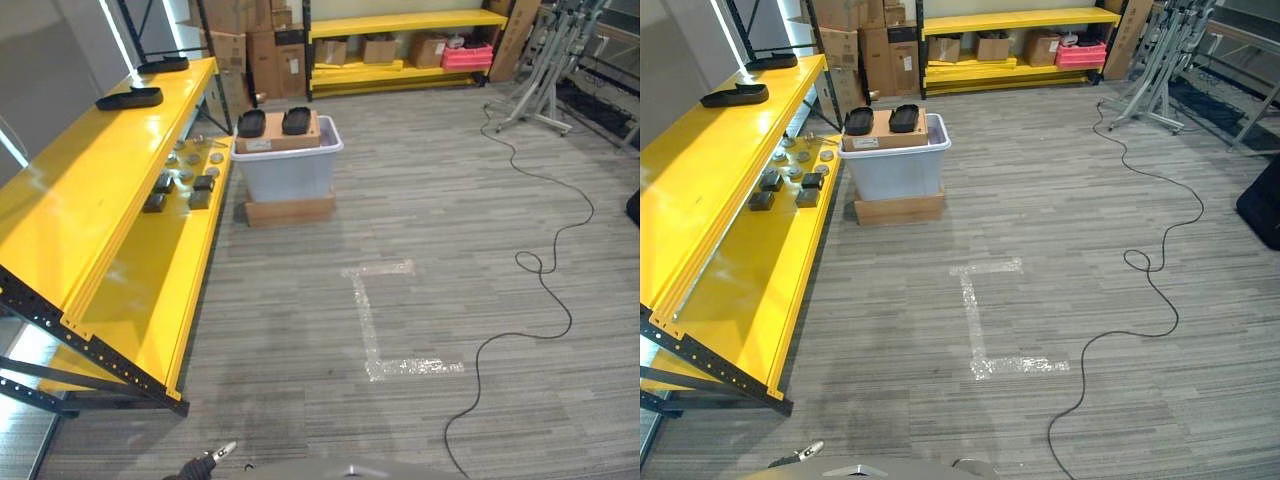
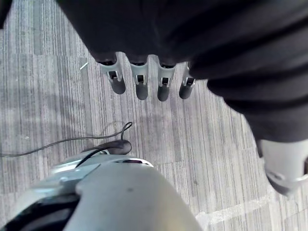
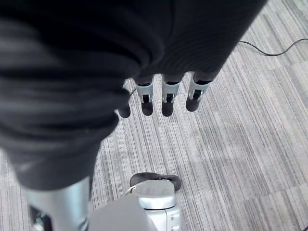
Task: Move parts from the plastic box to the shelf.
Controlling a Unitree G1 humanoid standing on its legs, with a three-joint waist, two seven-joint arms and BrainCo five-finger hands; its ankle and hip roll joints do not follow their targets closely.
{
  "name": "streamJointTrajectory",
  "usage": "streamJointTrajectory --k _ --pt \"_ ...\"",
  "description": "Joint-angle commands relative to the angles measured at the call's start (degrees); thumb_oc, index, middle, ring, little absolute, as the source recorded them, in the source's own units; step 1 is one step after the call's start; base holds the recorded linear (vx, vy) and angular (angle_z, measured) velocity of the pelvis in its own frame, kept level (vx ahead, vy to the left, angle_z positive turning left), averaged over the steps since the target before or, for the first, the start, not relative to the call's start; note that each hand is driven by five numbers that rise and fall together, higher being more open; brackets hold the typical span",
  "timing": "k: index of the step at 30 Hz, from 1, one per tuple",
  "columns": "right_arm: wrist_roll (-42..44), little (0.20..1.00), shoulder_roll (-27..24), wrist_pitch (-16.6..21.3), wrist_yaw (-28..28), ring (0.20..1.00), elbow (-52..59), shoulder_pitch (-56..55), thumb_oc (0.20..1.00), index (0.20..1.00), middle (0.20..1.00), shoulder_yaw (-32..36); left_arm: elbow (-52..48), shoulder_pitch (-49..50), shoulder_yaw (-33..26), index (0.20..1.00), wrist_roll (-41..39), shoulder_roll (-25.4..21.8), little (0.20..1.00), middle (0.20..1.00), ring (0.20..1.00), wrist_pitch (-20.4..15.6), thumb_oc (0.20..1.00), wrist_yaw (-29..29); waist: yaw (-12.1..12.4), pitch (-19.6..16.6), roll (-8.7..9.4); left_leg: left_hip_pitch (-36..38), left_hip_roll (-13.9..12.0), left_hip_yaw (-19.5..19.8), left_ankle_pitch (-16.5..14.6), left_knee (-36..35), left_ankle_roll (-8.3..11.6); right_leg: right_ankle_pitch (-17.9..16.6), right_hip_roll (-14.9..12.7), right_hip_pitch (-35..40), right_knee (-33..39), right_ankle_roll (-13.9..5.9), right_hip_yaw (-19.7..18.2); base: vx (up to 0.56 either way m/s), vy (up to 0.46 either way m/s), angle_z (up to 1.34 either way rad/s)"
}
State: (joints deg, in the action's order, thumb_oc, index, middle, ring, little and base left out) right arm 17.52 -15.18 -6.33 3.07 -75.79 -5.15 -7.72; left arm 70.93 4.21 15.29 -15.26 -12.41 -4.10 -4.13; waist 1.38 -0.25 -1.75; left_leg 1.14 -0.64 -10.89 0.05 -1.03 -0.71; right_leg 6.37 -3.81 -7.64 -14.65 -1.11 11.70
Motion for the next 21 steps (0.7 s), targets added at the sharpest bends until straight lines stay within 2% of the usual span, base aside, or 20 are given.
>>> streamJointTrajectory --k 1,7,10,12,17,21 --pt "-1.0 1.000 1.2 0.4 0.5 1.000 -4.5 1.8 1.000 1.000 1.000 -0.5 1.3 -1.6 -3.5 1.000 -0.5 -0.5 1.000 1.000 1.000 -0.5 1.000 0.2 -0.2 -0.4 1.88 1.1 0.3 -4.3 0.4 -4.0 1.91 -11.0 -1.9 9.5 19.7 -7.22 2.4 0.00 0.000 0.00" --pt "-0.9 1.000 1.0 0.1 0.1 1.000 -4.7 2.1 1.000 1.000 1.000 -0.5 1.6 -1.6 -3.9 1.000 -0.5 -0.5 1.000 1.000 1.000 -0.7 1.000 1.6 0.0 -0.5 2.02 1.2 0.3 -4.1 0.5 -4.0 1.94 -11.1 -2.0 9.6 19.7 -7.22 2.5 0.00 0.000 0.00" --pt "-0.4 1.000 1.2 -0.6 0.2 1.000 -4.7 2.1 1.000 1.000 1.000 -0.8 2.4 -1.7 -4.4 1.000 0.8 -0.5 1.000 1.000 1.000 1.0 1.000 4.9 0.0 -0.5 2.18 1.3 0.3 -4.1 0.5 -4.0 1.95 -11.0 -2.0 9.8 19.7 -7.23 2.5 0.00 0.000 0.00" --pt "0.6 1.000 1.5 -1.4 0.0 1.000 -5.0 2.1 1.000 1.000 1.000 -0.8 3.6 -2.1 -4.6 1.000 2.0 -0.2 1.000 1.000 1.000 4.7 1.000 8.5 0.0 -0.6 2.30 1.4 0.3 -4.0 0.5 -4.0 1.97 -11.1 -2.0 9.8 19.7 -7.22 2.5 0.00 0.000 0.00" --pt "0.2 1.000 2.0 -1.8 0.3 1.000 -5.8 2.2 1.000 1.000 1.000 -0.8 5.3 -2.7 -4.9 1.000 2.8 0.6 1.000 1.000 1.000 5.6 1.000 8.9 -0.2 -0.9 2.42 1.8 0.3 -4.2 0.4 -4.0 1.99 -11.0 -2.0 10.1 19.7 -7.17 2.5 0.01 0.000 0.00" --pt "-0.3 1.000 2.1 -2.2 0.4 1.000 -5.9 2.1 1.000 1.000 1.000 -1.0 5.6 -3.0 -5.0 1.000 1.8 0.7 1.000 1.000 1.000 7.8 1.000 9.7 -0.4 -0.9 2.31 2.0 0.4 -4.3 0.3 -4.0 1.95 -11.1 -2.1 10.3 19.7 -7.22 2.4 0.01 0.008 0.00"
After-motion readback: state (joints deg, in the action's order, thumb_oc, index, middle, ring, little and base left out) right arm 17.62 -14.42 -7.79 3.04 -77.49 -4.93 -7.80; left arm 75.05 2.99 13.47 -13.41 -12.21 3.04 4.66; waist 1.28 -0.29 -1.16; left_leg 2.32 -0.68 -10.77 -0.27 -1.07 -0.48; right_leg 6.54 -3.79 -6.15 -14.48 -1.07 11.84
